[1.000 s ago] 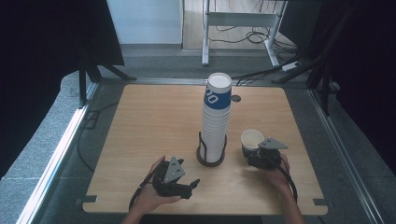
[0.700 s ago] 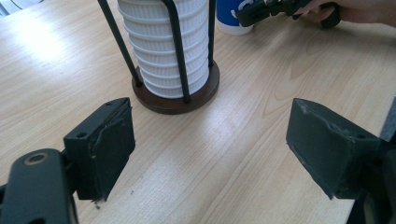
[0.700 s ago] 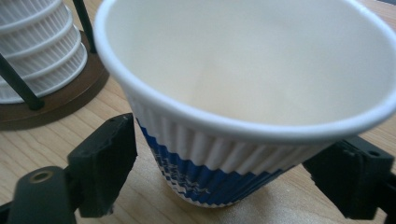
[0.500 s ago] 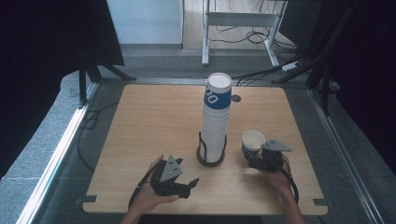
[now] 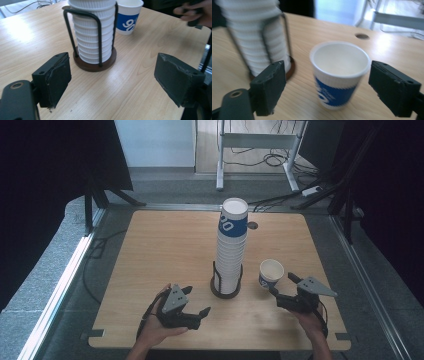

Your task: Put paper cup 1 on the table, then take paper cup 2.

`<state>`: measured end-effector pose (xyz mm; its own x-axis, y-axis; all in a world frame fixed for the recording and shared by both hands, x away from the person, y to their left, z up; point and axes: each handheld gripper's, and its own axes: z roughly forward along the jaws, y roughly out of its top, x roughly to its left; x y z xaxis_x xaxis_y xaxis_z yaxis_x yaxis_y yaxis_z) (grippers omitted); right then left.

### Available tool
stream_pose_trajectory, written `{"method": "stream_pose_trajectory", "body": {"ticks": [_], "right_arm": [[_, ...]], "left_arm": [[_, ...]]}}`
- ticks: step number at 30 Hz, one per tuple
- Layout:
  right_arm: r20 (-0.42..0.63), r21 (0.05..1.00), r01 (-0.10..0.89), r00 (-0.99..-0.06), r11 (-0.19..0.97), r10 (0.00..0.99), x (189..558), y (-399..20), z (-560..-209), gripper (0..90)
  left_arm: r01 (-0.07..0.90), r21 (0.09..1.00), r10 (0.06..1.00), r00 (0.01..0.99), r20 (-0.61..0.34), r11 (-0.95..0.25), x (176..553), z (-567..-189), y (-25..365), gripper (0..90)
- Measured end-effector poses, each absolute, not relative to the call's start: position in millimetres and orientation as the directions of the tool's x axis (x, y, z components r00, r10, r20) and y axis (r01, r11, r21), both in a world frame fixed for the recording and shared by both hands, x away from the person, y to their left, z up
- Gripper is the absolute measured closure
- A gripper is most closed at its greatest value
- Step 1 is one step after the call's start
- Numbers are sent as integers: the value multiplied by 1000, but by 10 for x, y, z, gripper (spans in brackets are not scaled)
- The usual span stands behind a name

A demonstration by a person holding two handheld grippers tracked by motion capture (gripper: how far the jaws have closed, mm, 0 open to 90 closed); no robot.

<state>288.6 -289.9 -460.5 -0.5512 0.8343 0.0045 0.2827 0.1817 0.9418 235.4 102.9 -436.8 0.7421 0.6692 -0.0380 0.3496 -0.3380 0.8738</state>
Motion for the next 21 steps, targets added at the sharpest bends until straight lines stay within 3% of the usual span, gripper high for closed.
{"method": "stream_pose_trajectory", "body": {"ticks": [10,21], "right_arm": [[5,956,218,-684,198,729,2747,-2723,-4411,194],[15,956,206,-745,208,667,2714,-2611,-4397,203]], "left_arm": [[347,878,670,742,-41,-330,2360,-4383,1040,146],[335,899,696,717,-48,-282,2382,-4339,1060,145]]}}
